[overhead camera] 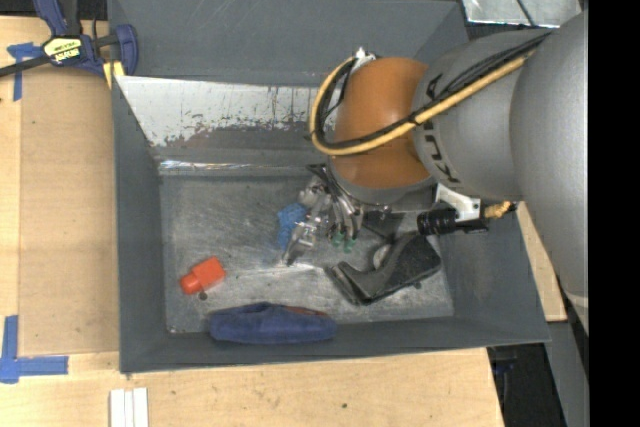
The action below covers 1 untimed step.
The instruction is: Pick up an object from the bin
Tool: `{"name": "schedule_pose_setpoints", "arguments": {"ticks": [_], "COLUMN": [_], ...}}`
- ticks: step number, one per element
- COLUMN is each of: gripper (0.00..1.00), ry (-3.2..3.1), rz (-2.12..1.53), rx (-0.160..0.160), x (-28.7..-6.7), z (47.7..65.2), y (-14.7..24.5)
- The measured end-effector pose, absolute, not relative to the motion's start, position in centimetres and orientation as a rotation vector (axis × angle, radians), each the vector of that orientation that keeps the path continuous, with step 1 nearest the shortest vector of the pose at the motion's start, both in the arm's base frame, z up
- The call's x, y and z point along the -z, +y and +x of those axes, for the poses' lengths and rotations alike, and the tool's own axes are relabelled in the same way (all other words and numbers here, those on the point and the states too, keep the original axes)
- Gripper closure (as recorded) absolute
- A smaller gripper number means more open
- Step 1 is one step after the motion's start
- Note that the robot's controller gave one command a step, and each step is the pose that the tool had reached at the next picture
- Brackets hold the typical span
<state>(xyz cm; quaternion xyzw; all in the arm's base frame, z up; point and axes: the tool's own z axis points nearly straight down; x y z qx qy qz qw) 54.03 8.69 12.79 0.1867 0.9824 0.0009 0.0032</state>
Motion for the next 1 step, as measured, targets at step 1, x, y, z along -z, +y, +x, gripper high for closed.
{"name": "schedule_pose_setpoints", "arguments": {"ticks": [1], "gripper": [1.0], "ry": [3.079], "rz": [0.582], "rx": [-0.004], "x": [-18.81], "z": [54.23], "y": [8.61]}}
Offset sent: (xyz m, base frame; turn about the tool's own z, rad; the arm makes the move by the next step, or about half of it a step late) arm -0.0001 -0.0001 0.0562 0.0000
